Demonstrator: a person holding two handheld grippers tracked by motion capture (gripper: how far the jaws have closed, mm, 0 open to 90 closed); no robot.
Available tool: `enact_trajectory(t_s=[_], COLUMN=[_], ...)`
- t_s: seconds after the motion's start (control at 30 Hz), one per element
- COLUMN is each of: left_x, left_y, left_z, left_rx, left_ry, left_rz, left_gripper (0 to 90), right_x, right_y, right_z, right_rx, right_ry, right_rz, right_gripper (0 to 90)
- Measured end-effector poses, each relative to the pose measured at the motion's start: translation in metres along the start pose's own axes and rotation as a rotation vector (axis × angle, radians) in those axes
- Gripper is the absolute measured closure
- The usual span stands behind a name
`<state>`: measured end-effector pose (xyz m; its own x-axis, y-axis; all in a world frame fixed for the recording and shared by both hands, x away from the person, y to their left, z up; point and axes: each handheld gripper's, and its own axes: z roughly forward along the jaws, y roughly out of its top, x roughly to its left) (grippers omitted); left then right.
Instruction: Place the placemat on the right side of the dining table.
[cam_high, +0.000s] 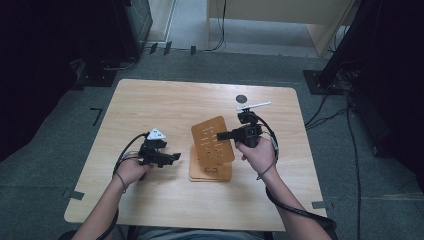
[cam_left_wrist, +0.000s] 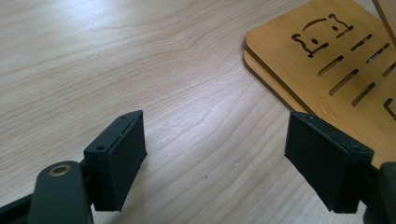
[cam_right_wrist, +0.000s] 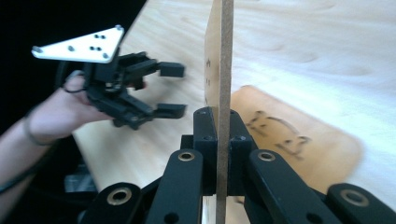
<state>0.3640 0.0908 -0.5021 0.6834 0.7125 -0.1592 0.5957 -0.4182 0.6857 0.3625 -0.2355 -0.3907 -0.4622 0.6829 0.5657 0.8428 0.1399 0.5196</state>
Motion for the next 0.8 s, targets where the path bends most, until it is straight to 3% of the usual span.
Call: enact_trajectory(t_s=[0.33,0.8], left_x=[-0.001,-0.003], left_y=[0.001,0.001], left_z=[0.006,0.009], left_rx=[0.033,0.030], left_ry=[0.004,-0.002], left_rz=[0.013,0.041], left_gripper=[19.6,17.6], right_x=[0.005,-0.001], right_y=[-0.001,-0.004], right_z=[-0.012,-0.025], right_rx=[-0.045,-0.128], right_ry=[-0.159,-0.270], right_rz=[-0.102,-0.146], right_gripper=[87.4,87.4])
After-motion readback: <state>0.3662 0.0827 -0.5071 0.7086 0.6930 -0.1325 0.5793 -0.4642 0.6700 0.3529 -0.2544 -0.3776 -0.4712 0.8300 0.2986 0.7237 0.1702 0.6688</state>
